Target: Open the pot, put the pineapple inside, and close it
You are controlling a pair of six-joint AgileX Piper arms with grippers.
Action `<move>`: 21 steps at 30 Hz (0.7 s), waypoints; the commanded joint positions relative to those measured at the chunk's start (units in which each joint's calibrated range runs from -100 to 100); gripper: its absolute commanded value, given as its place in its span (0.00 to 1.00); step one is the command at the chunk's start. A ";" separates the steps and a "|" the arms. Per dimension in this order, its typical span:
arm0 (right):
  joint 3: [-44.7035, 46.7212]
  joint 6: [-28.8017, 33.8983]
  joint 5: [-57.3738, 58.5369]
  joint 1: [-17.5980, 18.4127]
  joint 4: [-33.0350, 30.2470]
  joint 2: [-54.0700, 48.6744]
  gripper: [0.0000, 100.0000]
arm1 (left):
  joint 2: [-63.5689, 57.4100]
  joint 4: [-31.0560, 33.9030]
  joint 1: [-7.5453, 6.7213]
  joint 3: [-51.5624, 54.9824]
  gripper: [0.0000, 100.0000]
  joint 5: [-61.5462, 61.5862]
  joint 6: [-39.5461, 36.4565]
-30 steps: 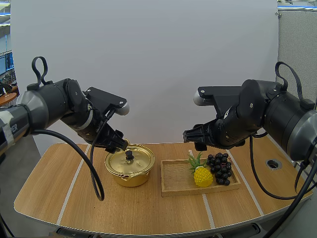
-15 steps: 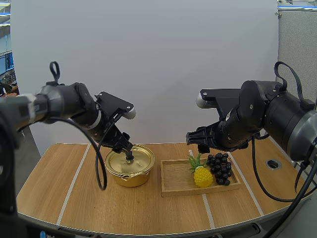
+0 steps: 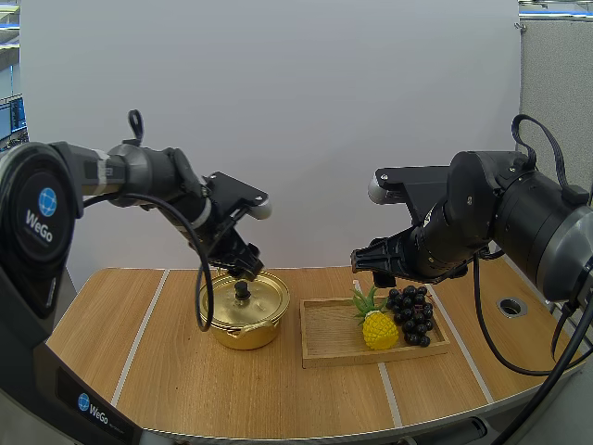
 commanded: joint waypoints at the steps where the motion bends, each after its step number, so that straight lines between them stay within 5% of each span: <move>1: -0.45 0.16 0.25 0.13 -0.79 -0.36 1.00 | 1.03 0.61 -0.28 -0.69 1.00 -1.90 0.34; 21: -0.45 0.16 0.25 0.13 -0.92 -0.36 1.00 | 8.75 0.91 -0.28 -0.81 1.00 -2.82 0.34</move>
